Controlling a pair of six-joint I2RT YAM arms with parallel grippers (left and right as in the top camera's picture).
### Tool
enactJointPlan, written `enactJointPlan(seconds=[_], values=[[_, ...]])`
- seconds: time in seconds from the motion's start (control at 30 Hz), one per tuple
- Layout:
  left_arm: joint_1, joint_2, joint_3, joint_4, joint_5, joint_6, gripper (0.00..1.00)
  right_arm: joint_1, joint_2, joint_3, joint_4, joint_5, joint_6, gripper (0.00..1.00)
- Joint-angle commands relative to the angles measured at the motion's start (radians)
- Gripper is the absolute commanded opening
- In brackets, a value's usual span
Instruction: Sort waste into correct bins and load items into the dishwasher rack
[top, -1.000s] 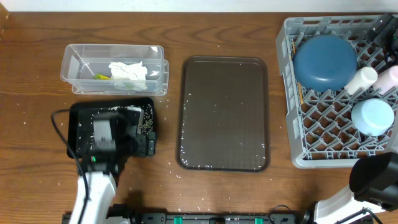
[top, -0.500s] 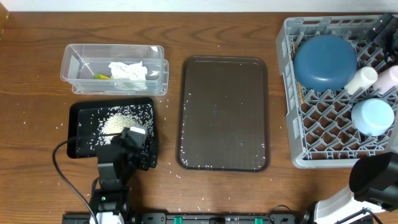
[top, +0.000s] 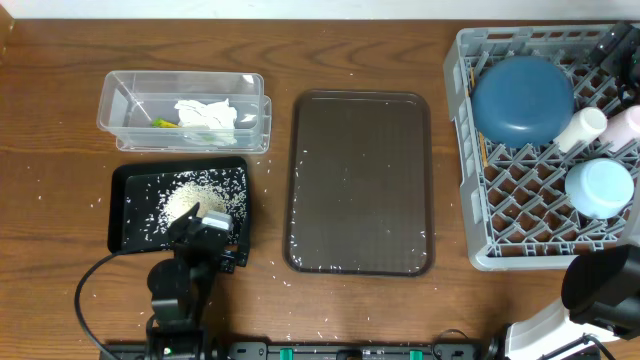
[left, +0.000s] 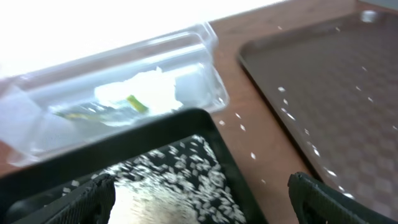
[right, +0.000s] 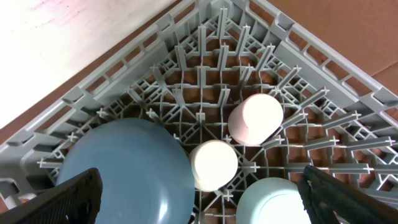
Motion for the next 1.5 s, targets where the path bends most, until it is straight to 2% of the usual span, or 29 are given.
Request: enactJointPlan(seconds=[0.0, 0.13, 0.23, 0.4, 0.47, 1.47], values=[[0.003, -0.052, -0.010, -0.052, -0.045, 0.009, 0.91, -0.003, 0.003, 0.007, -0.001, 0.010, 0.013, 0.99], [0.003, -0.096, -0.010, -0.052, -0.039, -0.020, 0.91, -0.003, 0.003, 0.007, -0.001, 0.010, 0.013, 0.99], [0.006, -0.134, -0.010, -0.056, -0.074, -0.195, 0.91, -0.003, 0.003, 0.007, -0.001, 0.010, 0.013, 0.99], [0.007, -0.194, -0.010, -0.071, -0.219, -0.442, 0.91, -0.003, 0.003, 0.007, -0.001, 0.010, 0.013, 0.99], [0.007, -0.209, -0.010, -0.073, -0.247, -0.491, 0.91, -0.003, 0.003, 0.007, -0.001, 0.010, 0.013, 0.99], [0.007, -0.223, -0.010, -0.073, -0.257, -0.462, 0.92, -0.003, 0.003, 0.007, -0.001, 0.010, 0.013, 0.99]])
